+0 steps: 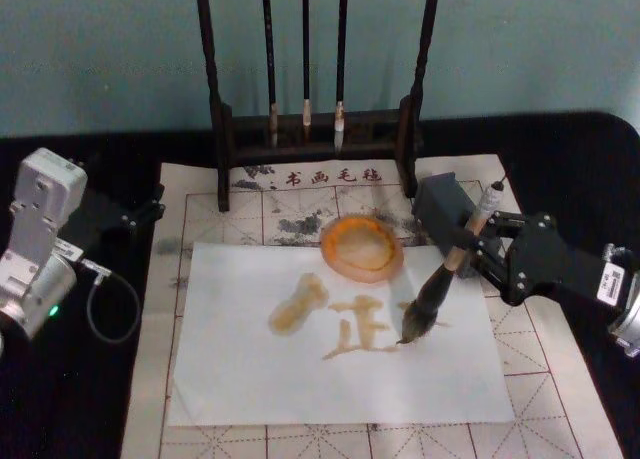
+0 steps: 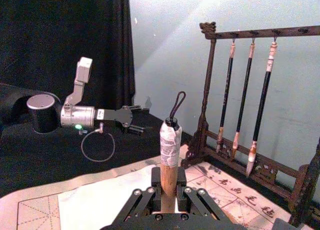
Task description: Pick up the brush from the inkstone, write on the paper, then place the brush back to its original position.
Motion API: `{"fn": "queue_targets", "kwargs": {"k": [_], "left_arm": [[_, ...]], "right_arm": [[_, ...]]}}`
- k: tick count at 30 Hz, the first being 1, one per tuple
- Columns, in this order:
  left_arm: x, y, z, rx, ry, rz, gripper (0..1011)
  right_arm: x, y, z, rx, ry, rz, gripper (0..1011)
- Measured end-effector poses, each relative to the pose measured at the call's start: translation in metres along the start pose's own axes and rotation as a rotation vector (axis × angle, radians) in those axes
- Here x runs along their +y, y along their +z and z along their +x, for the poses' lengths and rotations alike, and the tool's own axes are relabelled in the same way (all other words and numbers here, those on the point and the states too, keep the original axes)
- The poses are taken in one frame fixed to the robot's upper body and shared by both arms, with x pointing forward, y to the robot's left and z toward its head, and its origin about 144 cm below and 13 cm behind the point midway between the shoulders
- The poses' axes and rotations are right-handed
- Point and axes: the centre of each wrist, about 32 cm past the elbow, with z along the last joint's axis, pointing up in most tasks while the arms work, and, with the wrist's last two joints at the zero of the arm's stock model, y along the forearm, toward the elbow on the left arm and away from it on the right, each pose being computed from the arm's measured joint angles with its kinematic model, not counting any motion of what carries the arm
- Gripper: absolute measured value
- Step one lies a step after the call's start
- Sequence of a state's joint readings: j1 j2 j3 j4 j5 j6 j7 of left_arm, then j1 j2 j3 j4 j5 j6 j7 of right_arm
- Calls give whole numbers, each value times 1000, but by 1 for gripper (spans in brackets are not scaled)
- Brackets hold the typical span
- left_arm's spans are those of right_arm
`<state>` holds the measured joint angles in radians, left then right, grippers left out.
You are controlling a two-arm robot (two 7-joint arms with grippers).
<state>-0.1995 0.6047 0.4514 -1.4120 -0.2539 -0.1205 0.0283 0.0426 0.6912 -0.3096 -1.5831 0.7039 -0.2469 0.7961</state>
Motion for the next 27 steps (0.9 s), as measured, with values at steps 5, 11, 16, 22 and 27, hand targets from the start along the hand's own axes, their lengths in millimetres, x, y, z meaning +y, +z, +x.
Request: {"fn": "queue_targets", "kwargs": {"k": [5,11,16,22,27], "left_arm": [[0,0,0,0,0,0,1001],[0,0,0,0,0,0,1001],[0,0,0,0,0,0,1001],[0,0,0,0,0,0,1001],[0,0,0,0,0,0,1001]], "right_arm": [[-2,0,0,-3,-6,-5,187],[-5,1,0,-7,-12,-10,187],[-7,2,0,-11,-17,-11,187],[-11,3,0,-16,-27,-13,187],[-15,4,0,-19,-36,-15,187]]}}
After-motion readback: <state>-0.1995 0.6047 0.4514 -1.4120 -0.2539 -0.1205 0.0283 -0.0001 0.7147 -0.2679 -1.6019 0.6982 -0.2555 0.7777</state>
